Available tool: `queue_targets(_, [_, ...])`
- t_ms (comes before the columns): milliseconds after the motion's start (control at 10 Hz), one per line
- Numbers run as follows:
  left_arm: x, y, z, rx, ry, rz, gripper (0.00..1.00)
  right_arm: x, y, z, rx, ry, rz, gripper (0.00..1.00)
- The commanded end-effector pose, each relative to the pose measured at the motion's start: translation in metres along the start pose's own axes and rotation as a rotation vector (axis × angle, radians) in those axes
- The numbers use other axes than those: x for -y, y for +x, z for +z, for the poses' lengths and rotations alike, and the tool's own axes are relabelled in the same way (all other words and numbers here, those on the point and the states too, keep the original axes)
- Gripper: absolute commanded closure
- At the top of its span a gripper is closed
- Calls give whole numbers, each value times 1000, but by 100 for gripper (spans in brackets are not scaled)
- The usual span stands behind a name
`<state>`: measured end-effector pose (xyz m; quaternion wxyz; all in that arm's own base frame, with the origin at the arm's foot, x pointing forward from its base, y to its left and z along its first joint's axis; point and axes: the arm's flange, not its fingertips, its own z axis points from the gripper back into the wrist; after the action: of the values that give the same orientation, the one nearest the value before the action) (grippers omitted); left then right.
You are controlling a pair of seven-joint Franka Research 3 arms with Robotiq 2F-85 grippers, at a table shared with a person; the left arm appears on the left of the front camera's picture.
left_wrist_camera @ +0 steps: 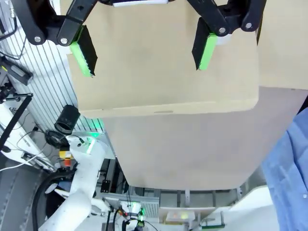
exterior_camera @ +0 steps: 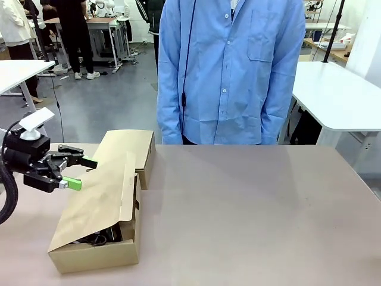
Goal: Place items inside the box.
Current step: Close the lid of the Mailer Box closest to the robot.
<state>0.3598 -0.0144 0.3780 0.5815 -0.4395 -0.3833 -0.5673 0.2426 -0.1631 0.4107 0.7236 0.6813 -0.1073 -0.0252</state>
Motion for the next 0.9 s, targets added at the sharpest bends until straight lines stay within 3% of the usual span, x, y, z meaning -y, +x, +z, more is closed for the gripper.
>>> queue_targets(0, [10,-8,-21,4,9,-70,0,-2,-2,2,-2,12,13,0])
queue_targets(400, [12,-45,-54,-111,75,-89,0,-2,-2,2,-2,12,13,0])
queue_targets(800, [18,-70,-72,-210,44,-130,0,-2,-2,2,-2,12,13,0])
